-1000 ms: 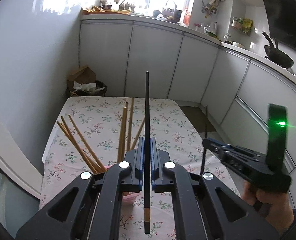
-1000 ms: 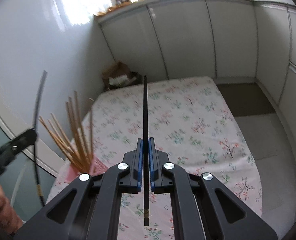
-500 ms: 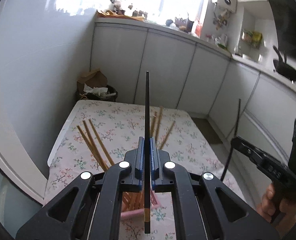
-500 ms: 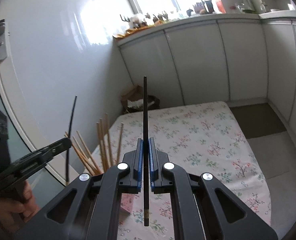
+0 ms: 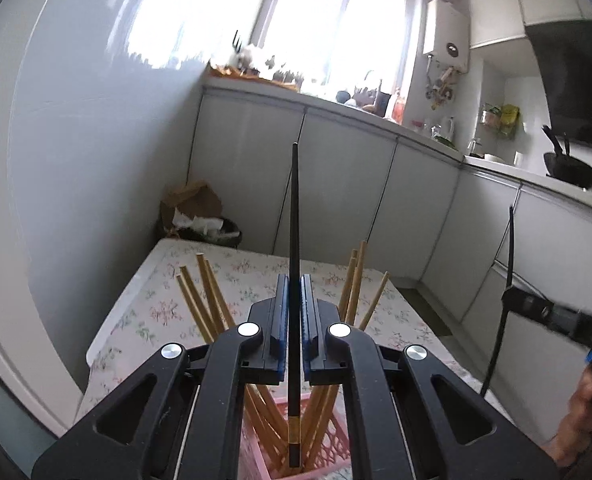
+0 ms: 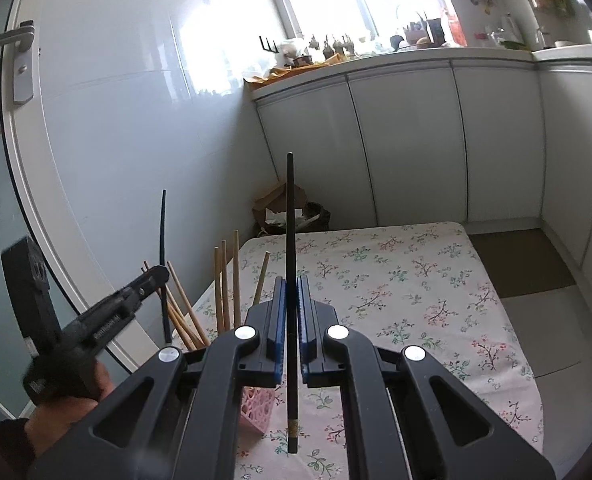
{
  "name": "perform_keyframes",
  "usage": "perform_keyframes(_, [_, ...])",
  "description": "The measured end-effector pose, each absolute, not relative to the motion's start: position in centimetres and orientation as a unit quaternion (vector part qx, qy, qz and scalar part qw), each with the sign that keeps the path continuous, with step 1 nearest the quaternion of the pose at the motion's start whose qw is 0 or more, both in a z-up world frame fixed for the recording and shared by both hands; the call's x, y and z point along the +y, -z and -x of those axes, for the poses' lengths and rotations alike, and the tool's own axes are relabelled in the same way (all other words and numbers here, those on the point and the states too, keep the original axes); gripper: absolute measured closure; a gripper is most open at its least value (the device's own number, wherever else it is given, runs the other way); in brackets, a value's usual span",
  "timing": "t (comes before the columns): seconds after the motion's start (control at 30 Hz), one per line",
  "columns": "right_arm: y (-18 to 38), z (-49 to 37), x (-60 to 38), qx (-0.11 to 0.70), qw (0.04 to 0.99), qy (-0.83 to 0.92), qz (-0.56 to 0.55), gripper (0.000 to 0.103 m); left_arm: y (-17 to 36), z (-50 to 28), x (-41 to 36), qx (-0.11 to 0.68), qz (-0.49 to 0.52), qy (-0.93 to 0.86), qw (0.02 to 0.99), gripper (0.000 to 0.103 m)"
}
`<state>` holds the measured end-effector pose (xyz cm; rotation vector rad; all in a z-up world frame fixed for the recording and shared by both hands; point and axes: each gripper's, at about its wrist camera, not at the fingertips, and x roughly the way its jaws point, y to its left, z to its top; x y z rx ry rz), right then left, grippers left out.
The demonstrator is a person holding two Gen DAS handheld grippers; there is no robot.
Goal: Organize utensils
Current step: 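Carry both black chopsticks upright over the pink basket and drop them in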
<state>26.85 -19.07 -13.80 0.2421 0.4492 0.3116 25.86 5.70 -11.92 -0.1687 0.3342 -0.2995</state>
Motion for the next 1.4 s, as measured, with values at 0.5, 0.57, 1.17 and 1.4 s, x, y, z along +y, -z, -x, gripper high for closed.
perform_keyframes(0.5, [13.7, -26.6, -20.1, 0.221, 0.955, -0.151, -0.132, 0.097, 15.3, -25.9, 3.9, 0.216, 0.06, 0.141, 0.964, 0.098])
perform_keyframes(0.57, [13.8, -26.7, -20.1, 0.223, 0.953, -0.155, -0.137, 0.097, 14.3, -25.8, 4.6, 0.241, 0.083, 0.138, 0.957, 0.095])
perform_keyframes(1.17, [15.2, -28.0, -12.6, 0.16, 0.955, -0.158, -0.195, 0.097, 8.4, -26.1, 10.3, 0.342, 0.157, 0.075, 0.923, 0.036])
perform_keyframes(1.4, [17.2, -29.0, -8.4, 0.138, 0.968, -0.138, -0.155, 0.097, 9.2, -26.8, 12.1, 0.37, 0.17, 0.053, 0.912, 0.031])
